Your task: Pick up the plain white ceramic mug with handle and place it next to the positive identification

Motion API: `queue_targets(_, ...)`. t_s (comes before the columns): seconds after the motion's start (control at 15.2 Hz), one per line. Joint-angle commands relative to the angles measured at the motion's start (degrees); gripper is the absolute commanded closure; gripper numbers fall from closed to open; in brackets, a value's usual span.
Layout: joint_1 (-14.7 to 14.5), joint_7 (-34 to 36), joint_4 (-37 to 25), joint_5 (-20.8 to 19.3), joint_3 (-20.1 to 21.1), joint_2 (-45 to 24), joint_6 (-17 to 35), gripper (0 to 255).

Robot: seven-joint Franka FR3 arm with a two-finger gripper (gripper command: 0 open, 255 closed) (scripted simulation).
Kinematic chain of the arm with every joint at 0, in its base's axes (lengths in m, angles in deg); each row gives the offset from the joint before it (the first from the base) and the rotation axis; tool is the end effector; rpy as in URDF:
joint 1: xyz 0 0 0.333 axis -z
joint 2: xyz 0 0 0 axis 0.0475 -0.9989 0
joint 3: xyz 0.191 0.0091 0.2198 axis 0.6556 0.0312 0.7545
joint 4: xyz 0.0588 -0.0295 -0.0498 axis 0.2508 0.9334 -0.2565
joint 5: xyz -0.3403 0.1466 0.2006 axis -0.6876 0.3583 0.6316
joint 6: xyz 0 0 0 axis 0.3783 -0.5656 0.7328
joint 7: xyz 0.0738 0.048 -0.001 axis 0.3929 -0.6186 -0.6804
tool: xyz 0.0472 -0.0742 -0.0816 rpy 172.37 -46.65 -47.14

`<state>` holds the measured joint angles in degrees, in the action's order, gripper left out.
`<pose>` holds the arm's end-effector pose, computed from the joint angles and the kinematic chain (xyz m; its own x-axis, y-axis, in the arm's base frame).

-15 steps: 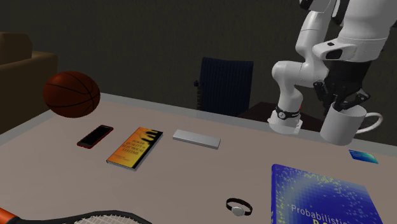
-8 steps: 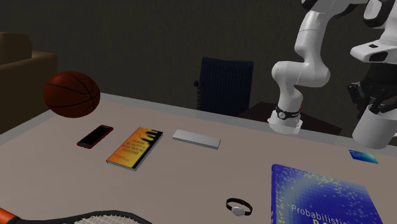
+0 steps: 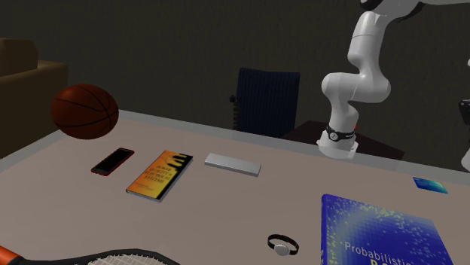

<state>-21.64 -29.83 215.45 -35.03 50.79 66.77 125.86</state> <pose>0.2573 0.3957 0.4830 0.9871 -0.1420 -0.0740 -0.1444 -0.9891 -0.0284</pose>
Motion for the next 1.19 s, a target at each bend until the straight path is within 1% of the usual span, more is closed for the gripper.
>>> queue_targets(0.0,-0.72,2.87,-1.08,0.53,2.20,-0.95,0.41,255)
queue_targets(0.2,-1.75,7.97,-3.67,0.88,6.18,-3.25,1.07,255)
queue_targets(1.12,-1.97,7.48,5.14,1.52,8.59,-5.66,12.19,255)
